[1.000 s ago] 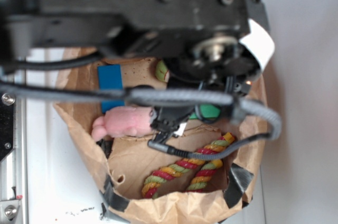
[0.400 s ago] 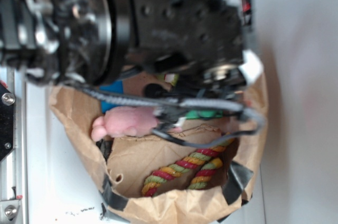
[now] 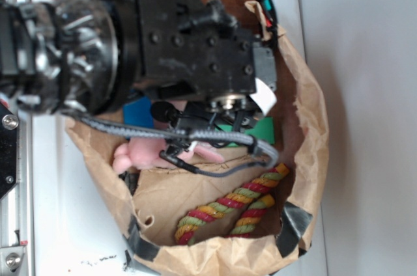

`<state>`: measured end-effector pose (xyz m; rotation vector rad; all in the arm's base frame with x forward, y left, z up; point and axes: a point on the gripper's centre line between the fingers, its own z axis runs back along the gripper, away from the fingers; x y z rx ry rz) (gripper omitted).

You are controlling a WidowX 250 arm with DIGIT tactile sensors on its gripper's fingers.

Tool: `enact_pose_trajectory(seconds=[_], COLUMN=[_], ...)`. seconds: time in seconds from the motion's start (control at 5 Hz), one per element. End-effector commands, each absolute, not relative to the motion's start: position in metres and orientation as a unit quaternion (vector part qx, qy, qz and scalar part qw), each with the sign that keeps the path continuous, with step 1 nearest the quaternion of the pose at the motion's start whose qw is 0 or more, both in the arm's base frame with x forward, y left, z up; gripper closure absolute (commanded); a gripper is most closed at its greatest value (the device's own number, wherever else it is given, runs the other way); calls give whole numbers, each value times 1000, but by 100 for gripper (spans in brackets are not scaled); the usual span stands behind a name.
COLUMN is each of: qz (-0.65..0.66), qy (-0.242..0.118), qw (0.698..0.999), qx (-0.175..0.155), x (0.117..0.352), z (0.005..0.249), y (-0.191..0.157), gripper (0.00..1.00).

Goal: Grab the green animal.

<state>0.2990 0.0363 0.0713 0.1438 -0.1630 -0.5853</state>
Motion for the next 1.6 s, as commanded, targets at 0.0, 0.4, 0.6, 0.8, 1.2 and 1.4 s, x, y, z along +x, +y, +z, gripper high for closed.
enact_pose_trajectory(seconds=[0.0,0.4,0.6,0.8,1.2,1.4], qz=[-268,-263,-257,-220,-220,-237], qy=[-100,-99,-98,-110,-110,-128], qw=[954,955,957,964,964,959], qx=[91,92,93,100,100,90], x=[303,302,303,299,299,300], z=[90,88,89,93,93,99], y=[31,28,30,29,29,34], gripper=[0,0,0,0,0,0])
